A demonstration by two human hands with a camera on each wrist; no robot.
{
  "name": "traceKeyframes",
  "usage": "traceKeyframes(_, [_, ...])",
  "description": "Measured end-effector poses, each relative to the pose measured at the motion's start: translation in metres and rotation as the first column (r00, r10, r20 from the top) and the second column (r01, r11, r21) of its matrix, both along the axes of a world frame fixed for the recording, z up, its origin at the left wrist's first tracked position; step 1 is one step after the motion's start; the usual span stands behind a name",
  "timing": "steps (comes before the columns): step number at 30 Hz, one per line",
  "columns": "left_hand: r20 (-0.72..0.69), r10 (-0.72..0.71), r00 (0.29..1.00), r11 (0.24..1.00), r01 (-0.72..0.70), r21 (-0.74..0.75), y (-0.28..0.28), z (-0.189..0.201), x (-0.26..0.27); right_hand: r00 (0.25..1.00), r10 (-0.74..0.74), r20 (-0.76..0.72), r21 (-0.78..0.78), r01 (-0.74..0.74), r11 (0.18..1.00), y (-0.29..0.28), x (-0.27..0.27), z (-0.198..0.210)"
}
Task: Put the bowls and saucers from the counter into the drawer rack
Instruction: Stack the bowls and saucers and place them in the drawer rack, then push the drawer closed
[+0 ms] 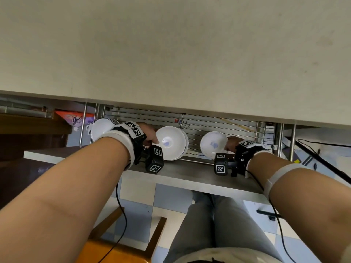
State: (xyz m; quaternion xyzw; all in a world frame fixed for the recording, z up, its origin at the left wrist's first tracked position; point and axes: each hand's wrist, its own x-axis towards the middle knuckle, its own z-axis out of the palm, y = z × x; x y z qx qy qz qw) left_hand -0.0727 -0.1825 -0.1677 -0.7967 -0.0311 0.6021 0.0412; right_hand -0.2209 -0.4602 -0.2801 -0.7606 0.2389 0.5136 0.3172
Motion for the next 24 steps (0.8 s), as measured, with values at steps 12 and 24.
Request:
traceKeyframes(12, [0.091,0.352,0.932,0.926,-0.332,-0.178,0.004,0.058,-0.001,0.988,-0.056,0.144,0.013,0.055,0.998,-0.008,0.006,0.079])
traceKeyframes(24, [-0.053,0.923,0.381,0.295,-0.791,-0.535,0.066,0.169,-0.07,0.769,-0.63,-0.107,0.286,0.63,0.722,0.015,-0.019,0.239])
